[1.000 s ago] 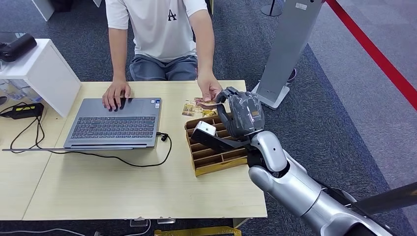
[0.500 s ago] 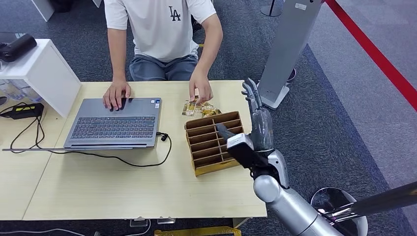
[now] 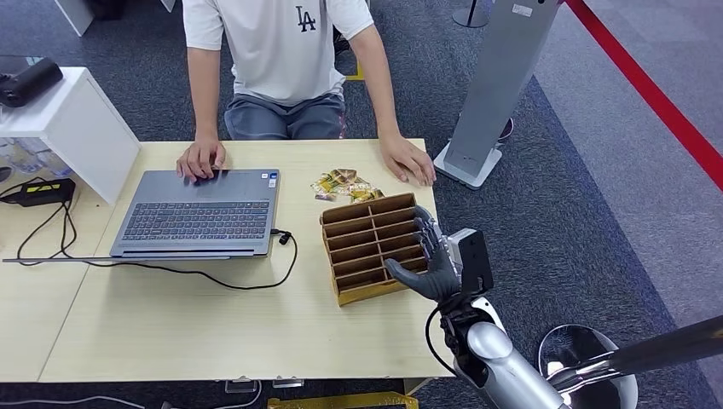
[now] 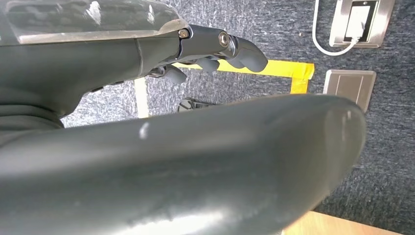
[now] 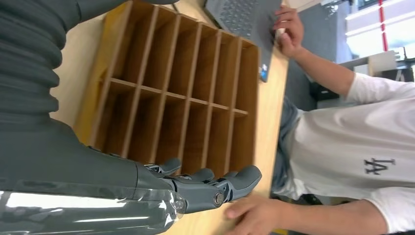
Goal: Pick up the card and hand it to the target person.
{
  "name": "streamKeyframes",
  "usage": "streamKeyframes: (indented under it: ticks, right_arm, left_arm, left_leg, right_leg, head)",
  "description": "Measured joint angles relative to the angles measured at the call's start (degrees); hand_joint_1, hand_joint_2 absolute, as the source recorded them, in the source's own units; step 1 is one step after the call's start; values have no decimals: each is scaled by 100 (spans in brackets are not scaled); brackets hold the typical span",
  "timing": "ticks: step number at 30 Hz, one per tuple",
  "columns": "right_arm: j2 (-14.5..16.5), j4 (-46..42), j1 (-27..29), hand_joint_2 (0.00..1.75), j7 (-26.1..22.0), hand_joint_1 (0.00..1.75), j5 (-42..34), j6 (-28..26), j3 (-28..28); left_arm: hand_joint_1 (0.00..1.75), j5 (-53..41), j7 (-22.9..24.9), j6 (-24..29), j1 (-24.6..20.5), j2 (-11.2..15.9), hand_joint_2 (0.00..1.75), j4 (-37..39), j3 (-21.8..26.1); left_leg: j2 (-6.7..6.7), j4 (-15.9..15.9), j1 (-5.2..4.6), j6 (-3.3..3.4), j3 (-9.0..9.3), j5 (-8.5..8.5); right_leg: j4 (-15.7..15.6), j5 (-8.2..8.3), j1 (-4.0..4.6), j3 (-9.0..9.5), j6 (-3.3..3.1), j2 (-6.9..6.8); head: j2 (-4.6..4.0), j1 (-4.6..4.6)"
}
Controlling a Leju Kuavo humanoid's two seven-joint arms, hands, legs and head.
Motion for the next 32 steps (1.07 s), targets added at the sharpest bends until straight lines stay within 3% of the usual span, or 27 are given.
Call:
streamKeyframes:
  ticks: [10, 32]
  right_arm:
    - [-157, -864, 402, 175, 633, 0, 885, 28, -352]
    - [-76, -1210, 660, 175, 867, 0, 1241, 106, -728]
  left_arm:
    - [0, -18, -13, 13, -4, 20, 0, -1, -16]
    - [0, -143, -89, -81, -12, 85, 0, 10, -127]
  left_leg:
    - [8, 10, -1, -1, -10, -5]
    - [17, 1, 0, -2, 1, -3]
  right_leg:
    - [11, -3, -1, -14, 0, 8]
    - [3, 1, 0, -6, -2, 16]
  head:
    - [0, 0]
    - [0, 0]
